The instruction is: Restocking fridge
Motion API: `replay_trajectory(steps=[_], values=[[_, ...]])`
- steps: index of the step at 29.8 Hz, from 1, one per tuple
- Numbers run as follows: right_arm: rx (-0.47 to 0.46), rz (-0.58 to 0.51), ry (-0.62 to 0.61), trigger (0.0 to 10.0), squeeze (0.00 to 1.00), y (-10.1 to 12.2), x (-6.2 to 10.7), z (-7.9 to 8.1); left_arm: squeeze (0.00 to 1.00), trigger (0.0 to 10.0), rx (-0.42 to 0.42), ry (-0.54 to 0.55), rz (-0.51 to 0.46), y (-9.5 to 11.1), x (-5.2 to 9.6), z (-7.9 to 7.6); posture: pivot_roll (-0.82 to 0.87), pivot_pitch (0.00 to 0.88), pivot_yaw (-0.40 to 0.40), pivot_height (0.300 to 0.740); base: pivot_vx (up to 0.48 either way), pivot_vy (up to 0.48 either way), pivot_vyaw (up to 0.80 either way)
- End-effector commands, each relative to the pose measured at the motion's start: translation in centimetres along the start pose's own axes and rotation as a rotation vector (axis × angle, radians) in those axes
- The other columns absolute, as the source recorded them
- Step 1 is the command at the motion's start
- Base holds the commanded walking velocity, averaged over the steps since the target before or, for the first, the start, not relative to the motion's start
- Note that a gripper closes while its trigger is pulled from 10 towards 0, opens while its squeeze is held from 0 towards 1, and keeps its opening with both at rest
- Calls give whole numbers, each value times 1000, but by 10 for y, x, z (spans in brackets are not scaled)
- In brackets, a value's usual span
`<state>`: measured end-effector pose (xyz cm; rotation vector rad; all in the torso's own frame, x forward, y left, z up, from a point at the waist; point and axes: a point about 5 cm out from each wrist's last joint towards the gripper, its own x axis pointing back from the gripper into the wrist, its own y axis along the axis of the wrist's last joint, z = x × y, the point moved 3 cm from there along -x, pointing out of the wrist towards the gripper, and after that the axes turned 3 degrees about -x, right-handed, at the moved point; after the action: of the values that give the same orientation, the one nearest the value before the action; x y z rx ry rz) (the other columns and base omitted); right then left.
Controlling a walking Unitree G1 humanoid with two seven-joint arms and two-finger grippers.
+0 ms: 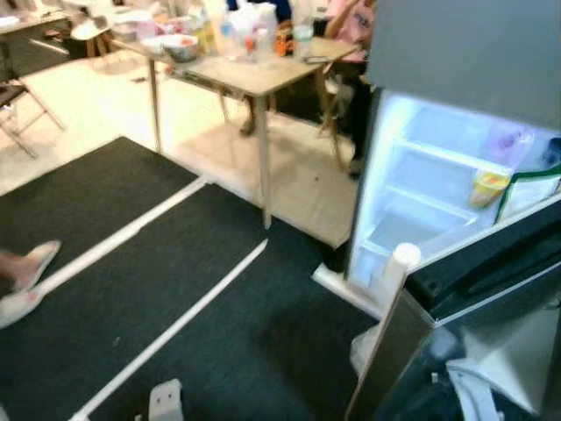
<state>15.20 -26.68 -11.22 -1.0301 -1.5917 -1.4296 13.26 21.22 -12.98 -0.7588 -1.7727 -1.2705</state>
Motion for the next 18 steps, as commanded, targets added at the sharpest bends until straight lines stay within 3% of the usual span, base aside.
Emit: replay_trajectory(steps=[1, 3, 6, 7, 8, 9, 13, 15, 17, 18], values=[[-13, -69, -6, 10000, 0, 19, 0, -1, 0, 10000, 4, -11, 6, -1, -1, -3, -34, 0, 6, 740, 0, 0, 0], [-15, -101, -12, 10000, 0, 29, 0, -4, 0, 10000, 4, -12, 8, -2, -1, -4, -34, 0, 6, 740, 0, 0, 0], [-36, -286, 29, 10000, 0, 88, 6, -5, 0, 10000, 4, -14, 13, -4, 0, -3, -32, 0, 10, 740, 0, 0, 0], [-36, -286, 29, 10000, 0, 88, 6, -5, 0, 10000, 4, -14, 13, -4, 0, -3, -32, 0, 10, 740, 0, 0, 0], [-32, -341, 65, 10000, 0, 106, 9, -1, 0, 10000, 3, -14, 14, -5, 0, -3, -32, 0, 10, 740, 0, 0, 0], [18, -439, 154, 10000, 0, 141, 17, 11, 0, 10000, 0, -14, 15, -5, 0, -2, -31, 0, 11, 740, 0, 0, 0], [39, -465, 182, 10000, 0, 150, 20, 15, 0, 10000, 0, -14, 15, -5, 0, -2, -31, 0, 11, 740, 0, 0, 0], [127, -591, 331, 10000, 0, 197, 37, 42, 0, 10000, -4, -16, 16, -5, 1, -2, -27, 0, 13, 740, 0, 0, 0], [207, -812, 425, 10000, 0, 270, 76, 73, 0, 10000, -5, -19, 17, -5, 1, -1, -27, 0, 13, 740, 0, 0, 0], [207, -812, 425, 10000, 0, 270, 76, 73, 0, 10000, -5, -19, 17, -5, 1, -1, -27, 0, 13, 740, 0, 0, 0]])
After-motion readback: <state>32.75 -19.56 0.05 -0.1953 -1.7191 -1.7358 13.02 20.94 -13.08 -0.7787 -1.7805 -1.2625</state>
